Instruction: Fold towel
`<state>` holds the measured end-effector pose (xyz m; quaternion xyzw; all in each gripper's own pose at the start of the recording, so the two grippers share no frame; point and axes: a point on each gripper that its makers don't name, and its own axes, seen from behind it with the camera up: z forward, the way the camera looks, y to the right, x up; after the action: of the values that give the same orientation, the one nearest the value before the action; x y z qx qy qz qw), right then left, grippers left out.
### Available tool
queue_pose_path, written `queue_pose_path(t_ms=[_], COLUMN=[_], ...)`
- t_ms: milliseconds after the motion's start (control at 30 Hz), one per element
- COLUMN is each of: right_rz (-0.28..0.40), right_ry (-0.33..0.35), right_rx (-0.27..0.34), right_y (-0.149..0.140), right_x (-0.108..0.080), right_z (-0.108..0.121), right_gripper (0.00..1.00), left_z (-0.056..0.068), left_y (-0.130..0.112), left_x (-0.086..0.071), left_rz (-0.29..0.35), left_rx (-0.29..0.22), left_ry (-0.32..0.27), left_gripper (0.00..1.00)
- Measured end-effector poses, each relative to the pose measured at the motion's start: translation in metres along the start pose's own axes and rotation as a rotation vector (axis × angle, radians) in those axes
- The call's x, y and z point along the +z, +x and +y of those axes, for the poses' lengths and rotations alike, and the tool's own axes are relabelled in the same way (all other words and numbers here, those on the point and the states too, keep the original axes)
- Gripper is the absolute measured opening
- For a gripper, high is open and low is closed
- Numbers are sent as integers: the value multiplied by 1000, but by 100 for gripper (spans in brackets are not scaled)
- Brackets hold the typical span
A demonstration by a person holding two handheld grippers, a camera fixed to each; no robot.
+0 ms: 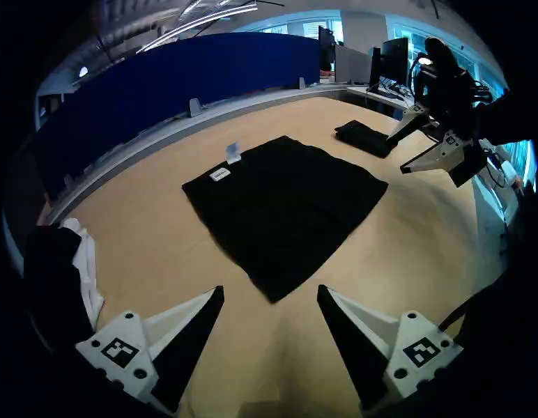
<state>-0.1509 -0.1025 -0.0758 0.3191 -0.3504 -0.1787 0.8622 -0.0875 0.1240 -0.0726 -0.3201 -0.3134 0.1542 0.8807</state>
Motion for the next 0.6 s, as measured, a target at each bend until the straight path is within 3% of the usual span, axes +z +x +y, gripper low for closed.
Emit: queue_pose_path(t_ms=[200,600], right_rz=[-14,-48], right_ry=[16,45], right_rx=[10,21], right_y=[-12,-34], right_x=[14,33], right_z=[-3,-9], right_gripper=[100,98], left_z=[0,6], left_y=[-13,-25], left_x=[18,35], left_rz=[-31,-68], left_rx=[-12,-4], left_ry=[-12,-37], left_gripper=[100,99])
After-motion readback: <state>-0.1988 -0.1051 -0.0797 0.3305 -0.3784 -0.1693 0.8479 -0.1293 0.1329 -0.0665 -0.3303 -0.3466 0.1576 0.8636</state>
